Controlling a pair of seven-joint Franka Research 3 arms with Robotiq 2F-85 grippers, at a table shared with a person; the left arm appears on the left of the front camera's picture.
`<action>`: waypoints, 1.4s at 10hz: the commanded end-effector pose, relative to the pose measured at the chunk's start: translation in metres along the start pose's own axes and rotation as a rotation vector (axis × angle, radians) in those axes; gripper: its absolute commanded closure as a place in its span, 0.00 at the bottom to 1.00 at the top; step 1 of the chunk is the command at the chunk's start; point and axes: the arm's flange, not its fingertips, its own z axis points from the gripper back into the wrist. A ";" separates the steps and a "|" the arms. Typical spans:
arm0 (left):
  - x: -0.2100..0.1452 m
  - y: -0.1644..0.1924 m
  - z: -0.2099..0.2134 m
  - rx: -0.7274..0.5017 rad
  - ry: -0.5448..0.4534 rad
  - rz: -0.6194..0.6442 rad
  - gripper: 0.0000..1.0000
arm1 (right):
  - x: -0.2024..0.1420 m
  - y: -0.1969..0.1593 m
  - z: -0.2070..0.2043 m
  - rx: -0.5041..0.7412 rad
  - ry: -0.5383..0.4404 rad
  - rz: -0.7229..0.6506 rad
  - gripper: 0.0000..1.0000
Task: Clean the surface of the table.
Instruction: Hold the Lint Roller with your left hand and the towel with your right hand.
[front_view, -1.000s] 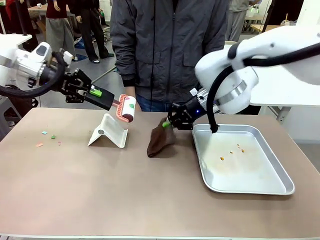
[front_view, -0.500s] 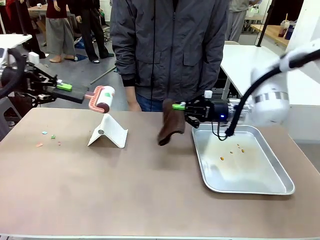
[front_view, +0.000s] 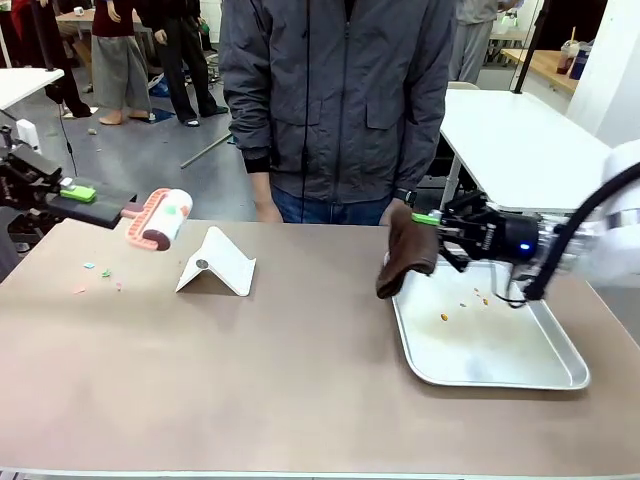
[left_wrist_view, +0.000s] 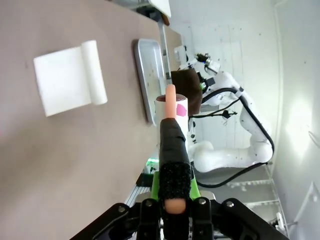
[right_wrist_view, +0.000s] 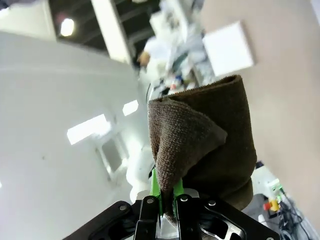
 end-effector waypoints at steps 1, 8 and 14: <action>-0.009 -0.002 0.031 -0.001 0.047 -0.041 1.00 | -0.030 0.012 0.036 -0.123 -0.132 -0.040 1.00; -0.071 0.026 0.150 -0.075 0.058 0.011 1.00 | -0.038 -0.002 0.160 -0.141 -0.233 0.002 1.00; -0.082 0.043 0.150 -0.077 0.022 0.050 1.00 | -0.023 0.007 0.175 -0.115 -0.256 0.001 1.00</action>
